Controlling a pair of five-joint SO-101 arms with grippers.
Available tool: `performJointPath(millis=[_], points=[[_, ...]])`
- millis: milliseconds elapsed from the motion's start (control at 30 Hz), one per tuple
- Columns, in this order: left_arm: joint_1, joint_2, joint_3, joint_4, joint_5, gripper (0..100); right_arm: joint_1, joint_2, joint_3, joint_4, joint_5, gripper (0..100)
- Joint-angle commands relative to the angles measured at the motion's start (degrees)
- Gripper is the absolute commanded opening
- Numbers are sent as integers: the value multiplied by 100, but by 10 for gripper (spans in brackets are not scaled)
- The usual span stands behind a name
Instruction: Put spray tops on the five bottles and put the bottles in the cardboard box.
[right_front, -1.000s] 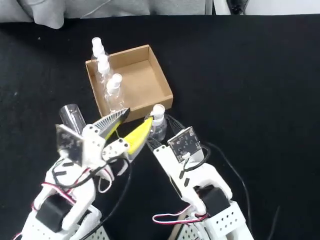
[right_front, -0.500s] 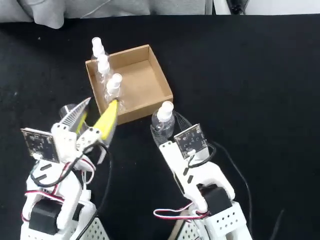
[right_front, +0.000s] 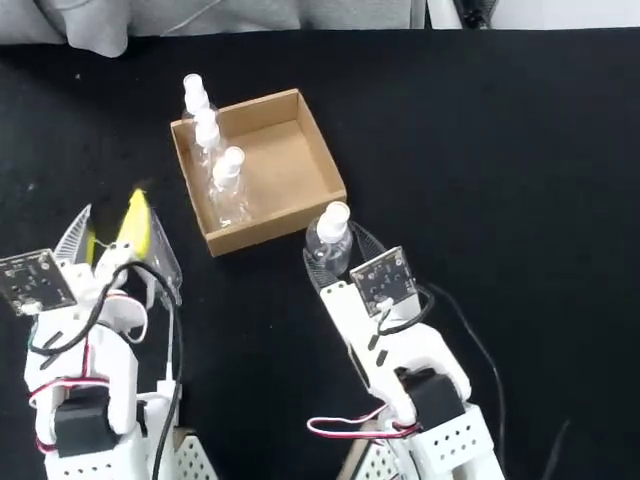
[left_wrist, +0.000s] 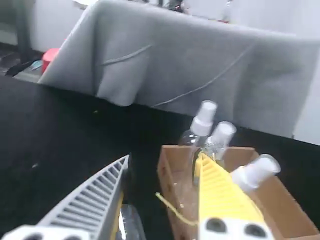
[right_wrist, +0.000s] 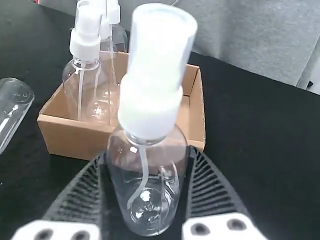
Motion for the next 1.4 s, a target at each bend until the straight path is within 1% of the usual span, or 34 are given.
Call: performJointPath(millis=[0, 100, 233, 533, 800, 900, 1033, 1133, 1233, 1367], points=[[-514, -70, 84, -35, 62, 200, 185, -576, -22, -141, -62, 15], [-875, -70, 242, -35, 62, 202, 185, -576, -22, -35, -62, 15], [-1077, -70, 585, -35, 62, 202, 185, -576, -22, -26, -62, 15], [-1077, -70, 1341, -35, 62, 203, 185, -576, -22, 167, -62, 15], [-1086, -70, 1622, -35, 53, 204, 193, -576, -22, 176, -62, 15], [-1086, -70, 1754, -35, 44, 204, 193, -576, -22, 343, -62, 15], [-1086, -70, 1798, -18, -281, 204, 193, -576, -22, 404, -62, 15], [-1068, -70, 1982, -62, -325, 204, 202, -576, -22, 404, -62, 15], [-1068, -70, 2149, -378, -299, 204, 387, -567, -22, 404, -62, 15], [-1068, -70, 2466, -1002, -299, 203, 554, -558, -127, 413, -62, 15]])
